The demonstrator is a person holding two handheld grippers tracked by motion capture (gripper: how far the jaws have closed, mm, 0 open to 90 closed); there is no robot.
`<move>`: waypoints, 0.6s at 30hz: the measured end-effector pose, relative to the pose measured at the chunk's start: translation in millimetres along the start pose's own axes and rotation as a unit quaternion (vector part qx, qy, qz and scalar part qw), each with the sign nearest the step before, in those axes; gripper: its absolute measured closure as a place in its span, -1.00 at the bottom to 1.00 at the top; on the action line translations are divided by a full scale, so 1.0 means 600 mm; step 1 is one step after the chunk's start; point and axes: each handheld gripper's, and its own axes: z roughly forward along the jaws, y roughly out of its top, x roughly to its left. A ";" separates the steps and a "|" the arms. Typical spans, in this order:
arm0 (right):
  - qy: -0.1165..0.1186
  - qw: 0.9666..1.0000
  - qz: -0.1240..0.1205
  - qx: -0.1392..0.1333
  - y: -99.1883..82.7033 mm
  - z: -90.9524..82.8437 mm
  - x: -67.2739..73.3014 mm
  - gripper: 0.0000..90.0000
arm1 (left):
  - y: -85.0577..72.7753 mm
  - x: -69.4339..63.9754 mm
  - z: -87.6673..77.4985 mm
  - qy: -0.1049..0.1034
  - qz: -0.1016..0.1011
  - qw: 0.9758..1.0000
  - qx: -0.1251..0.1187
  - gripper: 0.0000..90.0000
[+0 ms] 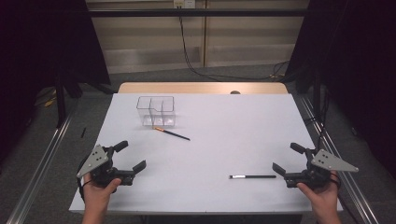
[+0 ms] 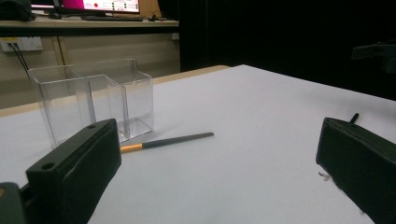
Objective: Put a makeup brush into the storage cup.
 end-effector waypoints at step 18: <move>-0.003 1.000 -0.003 0.001 -0.003 -0.005 -0.001 -1.00 | 0.006 0.000 0.029 0.008 -0.010 1.000 0.001 -1.00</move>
